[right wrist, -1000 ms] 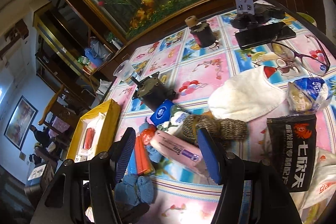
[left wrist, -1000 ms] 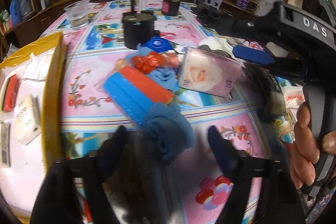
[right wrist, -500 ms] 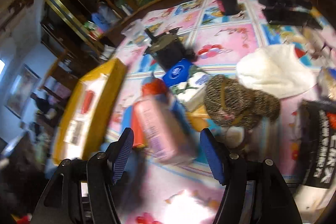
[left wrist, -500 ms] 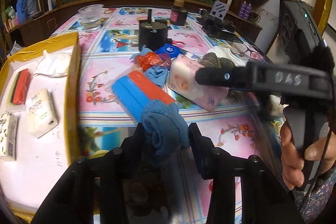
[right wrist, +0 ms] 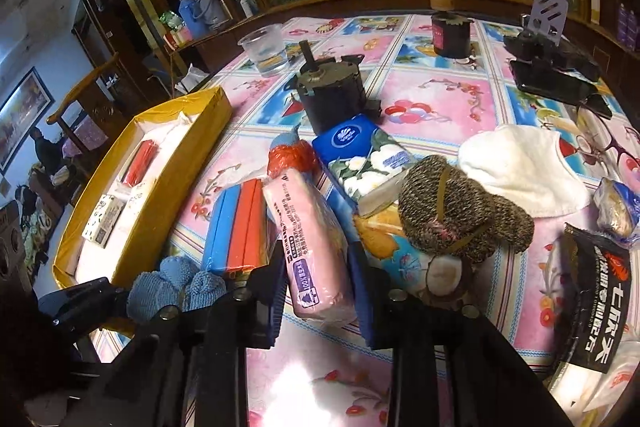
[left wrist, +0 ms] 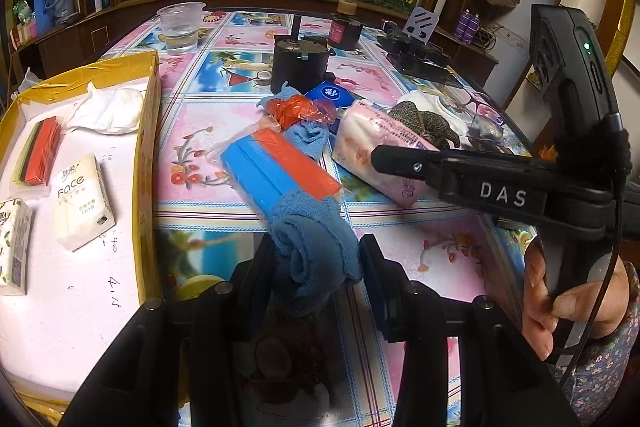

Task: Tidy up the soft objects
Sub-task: 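Grasp the rolled blue towel with the left gripper while the right gripper grasps the pink tissue pack, then carry the blue towel and pink tissue pack over the tray with both grippers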

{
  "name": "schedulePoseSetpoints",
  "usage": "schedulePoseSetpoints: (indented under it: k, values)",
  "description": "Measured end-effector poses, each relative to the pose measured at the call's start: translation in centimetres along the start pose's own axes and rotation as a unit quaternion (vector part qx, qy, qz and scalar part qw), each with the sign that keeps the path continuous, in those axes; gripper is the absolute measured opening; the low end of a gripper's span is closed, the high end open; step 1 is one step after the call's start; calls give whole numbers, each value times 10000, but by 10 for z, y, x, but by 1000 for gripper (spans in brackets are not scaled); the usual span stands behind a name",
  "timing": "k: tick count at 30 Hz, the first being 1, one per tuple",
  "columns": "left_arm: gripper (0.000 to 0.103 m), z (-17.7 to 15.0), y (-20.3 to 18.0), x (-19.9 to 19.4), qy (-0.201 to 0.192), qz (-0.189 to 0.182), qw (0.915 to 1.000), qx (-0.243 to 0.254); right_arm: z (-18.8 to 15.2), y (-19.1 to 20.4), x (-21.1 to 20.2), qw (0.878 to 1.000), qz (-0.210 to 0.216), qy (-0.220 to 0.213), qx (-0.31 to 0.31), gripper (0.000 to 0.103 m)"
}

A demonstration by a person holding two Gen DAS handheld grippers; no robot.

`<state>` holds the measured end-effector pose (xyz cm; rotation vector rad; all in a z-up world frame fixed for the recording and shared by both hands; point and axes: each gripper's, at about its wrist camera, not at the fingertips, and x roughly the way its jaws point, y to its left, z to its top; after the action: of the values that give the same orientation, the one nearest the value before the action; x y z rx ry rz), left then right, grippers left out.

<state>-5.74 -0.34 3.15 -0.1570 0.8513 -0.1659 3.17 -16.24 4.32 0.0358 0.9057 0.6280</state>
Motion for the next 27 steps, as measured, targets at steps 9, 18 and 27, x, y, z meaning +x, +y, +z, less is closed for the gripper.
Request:
schedulePoseSetpoints:
  k: [9,18,27]
  values:
    - [41,8,4,-21,-403,135,9991,40,8,-2,-37,9933,653,-941,169,31]
    - [41,21,34,-42,-790,401,9958,-244,19,20,-33,9845,1283,-1110,450,31]
    - [41,20,87,-65,-935,856,9895,-692,24,93,8,9796,1835,-738,368,31]
